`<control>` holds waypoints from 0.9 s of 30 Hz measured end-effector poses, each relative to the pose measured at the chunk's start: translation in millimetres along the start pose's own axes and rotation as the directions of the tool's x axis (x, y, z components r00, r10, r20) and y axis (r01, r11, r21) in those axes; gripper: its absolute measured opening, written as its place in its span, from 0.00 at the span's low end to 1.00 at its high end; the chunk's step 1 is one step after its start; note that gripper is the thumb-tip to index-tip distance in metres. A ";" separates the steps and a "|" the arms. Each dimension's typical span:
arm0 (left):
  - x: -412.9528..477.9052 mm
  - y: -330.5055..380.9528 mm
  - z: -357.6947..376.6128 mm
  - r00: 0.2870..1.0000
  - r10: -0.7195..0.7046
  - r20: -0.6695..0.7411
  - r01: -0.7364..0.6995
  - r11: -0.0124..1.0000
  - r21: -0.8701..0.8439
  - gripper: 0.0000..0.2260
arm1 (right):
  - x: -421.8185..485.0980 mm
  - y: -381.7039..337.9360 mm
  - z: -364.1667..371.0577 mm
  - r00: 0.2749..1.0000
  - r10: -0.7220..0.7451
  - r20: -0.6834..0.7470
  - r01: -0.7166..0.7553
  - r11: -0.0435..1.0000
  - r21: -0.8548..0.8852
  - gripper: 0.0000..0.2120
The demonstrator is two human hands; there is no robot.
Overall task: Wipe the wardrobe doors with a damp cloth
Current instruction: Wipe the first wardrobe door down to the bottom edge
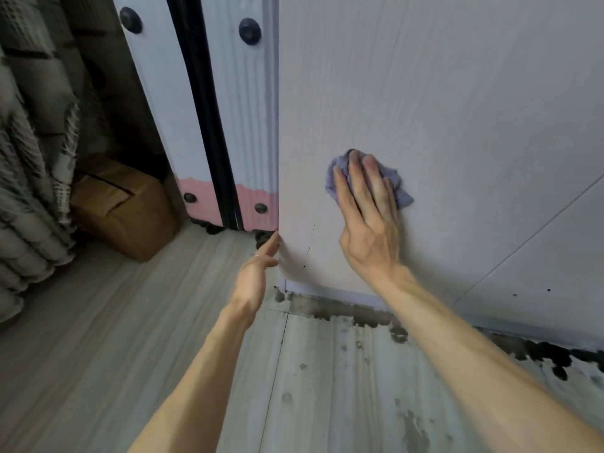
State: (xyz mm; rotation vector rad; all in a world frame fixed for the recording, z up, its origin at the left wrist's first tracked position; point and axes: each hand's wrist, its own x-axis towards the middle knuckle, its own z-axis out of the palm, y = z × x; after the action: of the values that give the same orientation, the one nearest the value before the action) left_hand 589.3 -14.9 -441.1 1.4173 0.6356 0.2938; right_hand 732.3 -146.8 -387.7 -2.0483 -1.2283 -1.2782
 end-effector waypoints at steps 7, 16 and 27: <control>7.7 -6.6 -5.1 1.000 -0.025 -0.017 0.023 0.993 -0.115 0.21 | -58.9 20.4 40.9 0.839 -0.410 0.357 0.511 0.820 -0.258 0.32; 12.2 -8.6 -10.5 0.996 -0.091 -0.027 0.082 0.971 -0.226 0.23 | -99.8 17.0 54.7 0.816 -0.376 0.439 0.486 0.857 -0.170 0.37; 13.2 -12.8 -8.2 0.996 -0.039 -0.080 0.021 0.977 -0.212 0.22 | -138.3 -19.1 103.2 0.304 -0.466 0.831 0.813 0.582 0.030 0.32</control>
State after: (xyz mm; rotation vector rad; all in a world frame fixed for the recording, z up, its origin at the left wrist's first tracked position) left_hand 592.8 -2.9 -456.9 1.1960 0.6736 0.3870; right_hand 741.3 -125.2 -559.7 -2.6397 -2.6826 -0.9320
